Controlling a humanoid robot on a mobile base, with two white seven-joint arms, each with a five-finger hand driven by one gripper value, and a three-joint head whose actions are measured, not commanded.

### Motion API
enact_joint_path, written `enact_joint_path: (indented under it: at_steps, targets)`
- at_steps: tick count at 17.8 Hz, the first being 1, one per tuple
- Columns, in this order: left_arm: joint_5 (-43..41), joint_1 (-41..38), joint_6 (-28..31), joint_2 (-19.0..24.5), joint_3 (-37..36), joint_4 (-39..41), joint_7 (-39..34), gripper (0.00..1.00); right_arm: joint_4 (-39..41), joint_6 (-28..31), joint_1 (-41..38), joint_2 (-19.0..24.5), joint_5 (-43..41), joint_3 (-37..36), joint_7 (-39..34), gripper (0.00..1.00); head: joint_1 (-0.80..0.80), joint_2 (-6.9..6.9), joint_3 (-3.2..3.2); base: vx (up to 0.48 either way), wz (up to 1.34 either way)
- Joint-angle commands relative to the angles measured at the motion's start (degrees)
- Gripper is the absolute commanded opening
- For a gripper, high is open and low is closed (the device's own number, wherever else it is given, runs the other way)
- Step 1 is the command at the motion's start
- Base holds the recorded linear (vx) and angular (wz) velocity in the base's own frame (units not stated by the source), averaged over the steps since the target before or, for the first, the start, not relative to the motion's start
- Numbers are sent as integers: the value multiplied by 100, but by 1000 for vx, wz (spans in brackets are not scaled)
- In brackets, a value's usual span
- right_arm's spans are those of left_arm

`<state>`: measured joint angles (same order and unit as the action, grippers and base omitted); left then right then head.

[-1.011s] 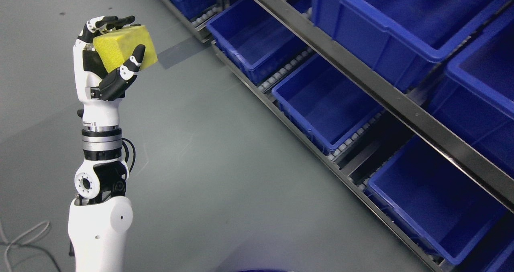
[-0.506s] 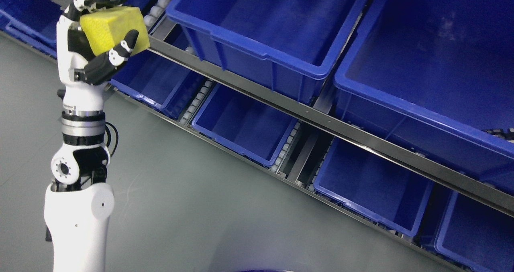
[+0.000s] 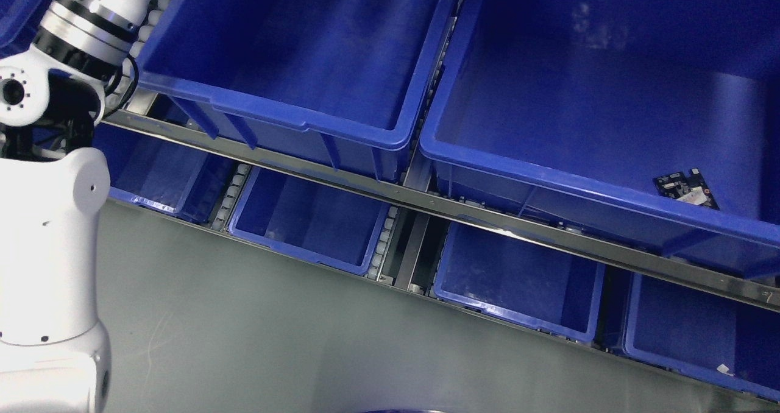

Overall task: Move yellow foam block to right shelf middle
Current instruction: 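Reach the left hand over the middle-row blue bin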

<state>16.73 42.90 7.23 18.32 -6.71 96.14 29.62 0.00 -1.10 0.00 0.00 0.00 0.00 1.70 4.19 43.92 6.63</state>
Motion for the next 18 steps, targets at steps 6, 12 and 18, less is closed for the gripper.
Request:
enact_joint_path:
  at_steps: [6,12,18]
  targets:
    - [-1813,-177,120,427,-1395,-341,519,72,100,-4,-132,-100,18,-70,-3,100,0,0,0,50,-186]
    - [-1972,-142,199,-922,-563,-332,527,100,100,-4,-140,-100,18,-70,-3,100,0,0,0,6,-3]
    - [-1963,-186,630,-1732,319,-324,466,100,100,-4,-132,-100,18,-70,-3,100,0,1,0,-6,13]
